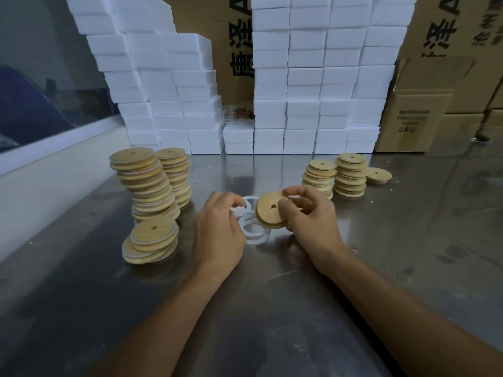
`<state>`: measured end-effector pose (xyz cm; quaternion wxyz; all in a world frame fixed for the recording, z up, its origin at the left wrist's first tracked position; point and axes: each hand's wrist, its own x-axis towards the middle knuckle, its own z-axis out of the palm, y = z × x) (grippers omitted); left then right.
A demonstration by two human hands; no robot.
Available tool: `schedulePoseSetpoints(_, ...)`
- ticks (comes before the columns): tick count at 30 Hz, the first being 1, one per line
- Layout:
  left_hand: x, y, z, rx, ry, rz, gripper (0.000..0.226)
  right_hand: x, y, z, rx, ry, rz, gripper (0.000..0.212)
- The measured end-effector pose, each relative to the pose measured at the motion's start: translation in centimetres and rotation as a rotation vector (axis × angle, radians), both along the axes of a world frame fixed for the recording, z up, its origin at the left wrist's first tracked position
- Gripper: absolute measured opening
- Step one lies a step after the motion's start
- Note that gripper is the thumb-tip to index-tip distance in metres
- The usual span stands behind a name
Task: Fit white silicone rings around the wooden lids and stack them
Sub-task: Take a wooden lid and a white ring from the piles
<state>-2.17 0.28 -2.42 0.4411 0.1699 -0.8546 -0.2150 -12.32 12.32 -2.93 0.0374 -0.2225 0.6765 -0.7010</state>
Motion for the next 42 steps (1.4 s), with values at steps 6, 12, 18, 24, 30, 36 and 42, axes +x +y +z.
schedulePoseSetpoints(6,0.1,0.8,1.2,0.412,0.178,-0.214,0.033,0.1,-0.1,0.1,0.012,0.014,-0.028,0.026)
schedulePoseSetpoints(12,-0.3,0.9,1.2,1.081,0.230,-0.433,0.034,0.7,0.2,0.7,-0.064,-0.042,0.161,0.039)
schedulePoseSetpoints(18,-0.4,0.6,0.8,1.062,0.271,-0.361,0.031,0.9,-0.1,0.4,0.102,0.169,0.146,0.021)
schedulePoseSetpoints(24,-0.8,0.4,0.0,0.856,0.173,-0.254,0.027,1.0,-0.1,0.2,0.090,0.173,0.143,0.025)
schedulePoseSetpoints(30,-1.1,0.7,-1.0,0.925,0.085,-0.337,0.014,0.9,-0.2,0.1,0.056,0.203,0.122,0.022)
schedulePoseSetpoints(36,-1.3,0.6,-1.3,0.904,0.162,-0.292,0.007,0.4,-0.3,-0.4,0.070,0.212,0.112,0.010)
schedulePoseSetpoints(42,-1.4,0.4,-1.4,0.901,0.187,-0.256,0.013,0.3,-0.4,-0.6,0.107,0.217,0.092,0.011)
